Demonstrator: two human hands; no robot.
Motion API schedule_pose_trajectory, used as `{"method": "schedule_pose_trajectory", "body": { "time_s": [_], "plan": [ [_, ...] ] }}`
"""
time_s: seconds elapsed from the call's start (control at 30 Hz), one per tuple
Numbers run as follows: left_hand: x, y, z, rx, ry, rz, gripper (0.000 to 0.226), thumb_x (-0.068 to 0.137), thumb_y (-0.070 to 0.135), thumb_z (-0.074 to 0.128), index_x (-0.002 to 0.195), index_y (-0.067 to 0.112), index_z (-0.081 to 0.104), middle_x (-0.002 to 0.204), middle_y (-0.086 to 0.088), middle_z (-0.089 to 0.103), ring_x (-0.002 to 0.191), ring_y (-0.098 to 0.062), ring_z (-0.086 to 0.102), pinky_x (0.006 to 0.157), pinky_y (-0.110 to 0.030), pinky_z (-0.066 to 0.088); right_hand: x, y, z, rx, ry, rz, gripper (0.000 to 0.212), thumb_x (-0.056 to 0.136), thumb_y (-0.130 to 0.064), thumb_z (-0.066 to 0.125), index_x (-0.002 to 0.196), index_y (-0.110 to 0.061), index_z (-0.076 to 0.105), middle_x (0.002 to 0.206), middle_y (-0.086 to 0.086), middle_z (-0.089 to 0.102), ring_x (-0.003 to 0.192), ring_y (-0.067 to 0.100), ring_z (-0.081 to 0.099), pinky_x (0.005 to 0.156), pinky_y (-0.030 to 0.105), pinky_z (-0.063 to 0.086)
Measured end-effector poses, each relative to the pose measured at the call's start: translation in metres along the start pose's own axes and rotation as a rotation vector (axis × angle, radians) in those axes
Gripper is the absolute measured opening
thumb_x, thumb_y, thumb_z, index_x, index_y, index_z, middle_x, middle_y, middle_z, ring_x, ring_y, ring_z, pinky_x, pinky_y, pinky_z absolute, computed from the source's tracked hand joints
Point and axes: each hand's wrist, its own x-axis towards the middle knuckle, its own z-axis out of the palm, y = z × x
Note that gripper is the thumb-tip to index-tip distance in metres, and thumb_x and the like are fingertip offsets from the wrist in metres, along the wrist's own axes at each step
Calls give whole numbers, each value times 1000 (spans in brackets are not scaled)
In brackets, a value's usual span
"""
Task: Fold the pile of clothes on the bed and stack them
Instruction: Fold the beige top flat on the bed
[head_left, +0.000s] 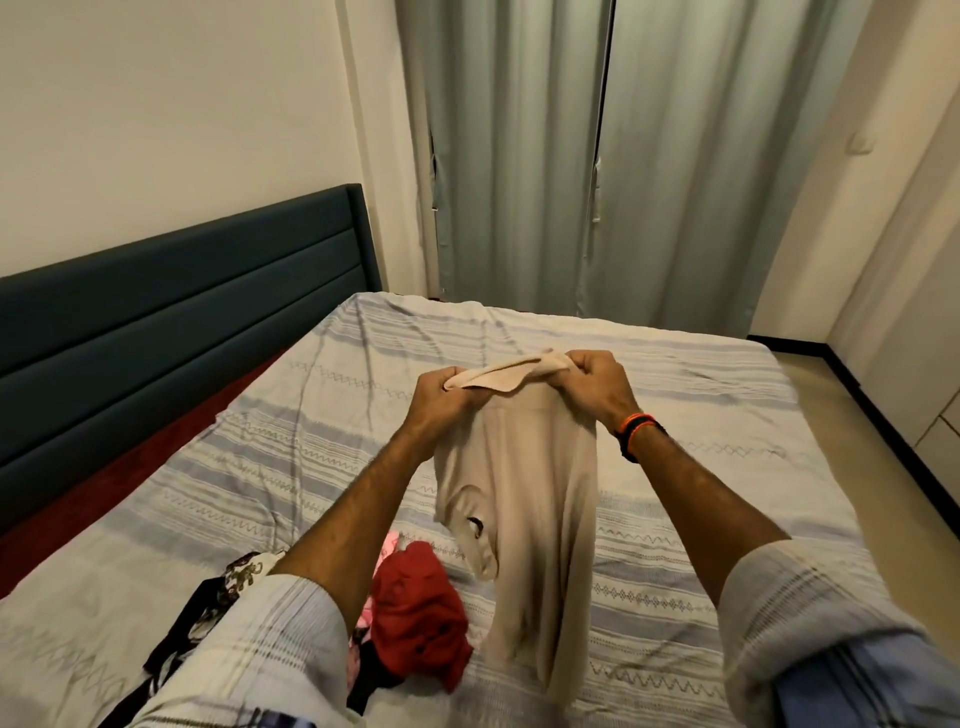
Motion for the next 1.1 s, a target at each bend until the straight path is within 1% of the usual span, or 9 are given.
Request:
{"method": "schedule_pose_trajectory", "body": {
  "time_s": [0.07, 0.2, 0.47, 0.57, 0.7, 0.77, 0.87, 0.97, 1.1],
  "plan": [
    [0, 3, 4, -5, -3, 55, 24, 74, 5, 81, 97, 0, 72, 82, -3, 67, 72, -9, 58, 64, -20, 48, -4, -2, -4, -64, -65, -21, 28, 71, -34, 80, 85, -12, 70, 75, -5, 61, 70, 11, 52, 63, 25, 41],
    [-1, 16, 20, -13, -73, 139, 41, 63, -4, 85, 101, -2, 71, 86, -4, 71, 70, 0, 65, 67, -17, 53, -6, -12, -1, -54, -400, -81, 77, 63, -29, 92, 130, -21, 55, 111, -7, 61, 102, 12, 59, 90, 24, 49],
    [-3, 1, 18, -16, -92, 86, 60, 64, 13, 92, 115, 8, 61, 97, 1, 69, 84, -6, 66, 70, -19, 56, -1, -16, 9, -193, -256, -258, 28, 67, -37, 73, 74, -10, 68, 72, 2, 67, 66, 20, 58, 67, 44, 52],
    [1, -26, 7, 185, -108, 7, 50, 58, 29, 93, 98, 11, 69, 89, 1, 70, 79, -14, 64, 71, -32, 54, -6, -11, 10, 0, -165, -184, 32, 67, -36, 77, 72, -6, 66, 68, -1, 60, 65, 10, 50, 63, 33, 47],
    [-1, -35, 4, 75, -102, -20, 13, 81, 16, 78, 75, 9, 69, 66, 1, 61, 62, -11, 53, 61, -28, 42, -1, -5, 2, 104, -92, -67, 21, 70, -18, 81, 78, -3, 68, 74, 4, 65, 70, 10, 56, 68, 35, 52],
    [-1, -27, 5, 8, -50, 2, 16, 87, 13, 72, 72, 15, 67, 64, 1, 57, 59, -10, 48, 57, -25, 38, 4, 0, -3, 108, -23, -34, 12, 65, -17, 76, 74, -11, 71, 77, 5, 70, 72, 12, 60, 73, 43, 55],
    [0, -15, 9, -61, -42, 50, 8, 86, 10, 73, 80, 10, 69, 72, -6, 61, 68, -14, 54, 62, -25, 44, 6, 3, -9, 22, 84, -14, 15, 67, -10, 71, 72, -24, 70, 83, -5, 70, 81, 14, 62, 69, 28, 51],
    [3, -7, 15, -25, -86, 95, 8, 81, 6, 77, 88, 5, 72, 78, -3, 67, 69, -7, 60, 64, -20, 50, 2, 4, -12, -187, -68, -159, 42, 57, -14, 63, 96, -28, 70, 104, -5, 61, 94, 15, 58, 72, 17, 42],
    [4, 7, 25, 104, -205, 159, 18, 75, -2, 77, 93, 2, 75, 80, 0, 70, 65, 6, 62, 64, -12, 49, 2, -2, -2, -141, -424, -207, 59, 66, -20, 89, 120, -25, 65, 115, -8, 67, 109, 9, 59, 88, 14, 43]
  ]
}}
